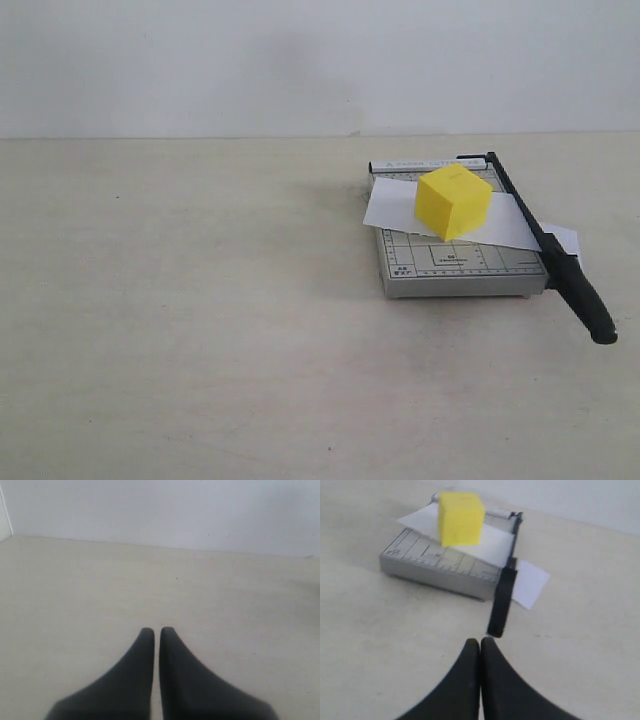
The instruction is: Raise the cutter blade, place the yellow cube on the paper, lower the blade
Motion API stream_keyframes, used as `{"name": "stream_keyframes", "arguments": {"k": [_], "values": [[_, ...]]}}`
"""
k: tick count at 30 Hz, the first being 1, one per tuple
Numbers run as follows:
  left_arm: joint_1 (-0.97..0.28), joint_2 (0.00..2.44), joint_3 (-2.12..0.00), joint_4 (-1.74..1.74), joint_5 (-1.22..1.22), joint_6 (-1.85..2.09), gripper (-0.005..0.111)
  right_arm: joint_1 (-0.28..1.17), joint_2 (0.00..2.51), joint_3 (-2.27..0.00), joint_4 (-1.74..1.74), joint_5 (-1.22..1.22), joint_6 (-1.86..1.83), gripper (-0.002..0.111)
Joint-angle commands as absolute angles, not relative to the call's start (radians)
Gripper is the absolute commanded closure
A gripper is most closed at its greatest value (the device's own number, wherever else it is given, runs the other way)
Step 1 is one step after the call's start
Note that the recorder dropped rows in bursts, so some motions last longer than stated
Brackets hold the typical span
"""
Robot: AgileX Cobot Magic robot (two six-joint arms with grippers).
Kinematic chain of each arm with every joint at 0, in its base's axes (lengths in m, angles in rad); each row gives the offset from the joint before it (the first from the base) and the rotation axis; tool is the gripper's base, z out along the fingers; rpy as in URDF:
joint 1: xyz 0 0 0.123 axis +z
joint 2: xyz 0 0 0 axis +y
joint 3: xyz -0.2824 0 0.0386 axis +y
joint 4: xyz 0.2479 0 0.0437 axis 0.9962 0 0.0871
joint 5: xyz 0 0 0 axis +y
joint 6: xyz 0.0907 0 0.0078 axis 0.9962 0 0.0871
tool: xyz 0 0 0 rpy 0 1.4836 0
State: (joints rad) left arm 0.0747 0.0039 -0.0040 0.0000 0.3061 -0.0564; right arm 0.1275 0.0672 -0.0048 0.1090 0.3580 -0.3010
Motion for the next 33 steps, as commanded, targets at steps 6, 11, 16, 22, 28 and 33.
{"name": "stream_keyframes", "arguments": {"k": [6,11,16,22,28,33], "values": [[0.07,0.0,0.0,0.0,0.281,-0.053,0.102,-0.05,0.0,0.0,0.133,0.356,-0.261,0.108],[0.07,0.0,0.0,0.0,0.281,-0.053,0.102,-0.05,0.0,0.0,0.11,0.336,-0.261,0.108],[0.07,0.0,0.0,0.0,0.279,-0.053,0.102,-0.05,0.0,0.0,-0.167,0.326,0.1,0.108],[0.07,0.0,0.0,0.0,0.279,-0.053,0.102,-0.05,0.0,0.0,-0.138,0.348,0.064,0.108],[0.07,0.0,0.0,0.0,0.279,-0.053,0.102,-0.05,0.0,0.0,-0.115,0.364,0.045,0.108],[0.07,0.0,0.0,0.0,0.279,-0.053,0.102,-0.05,0.0,0.0,-0.115,0.361,0.045,0.108]]}}
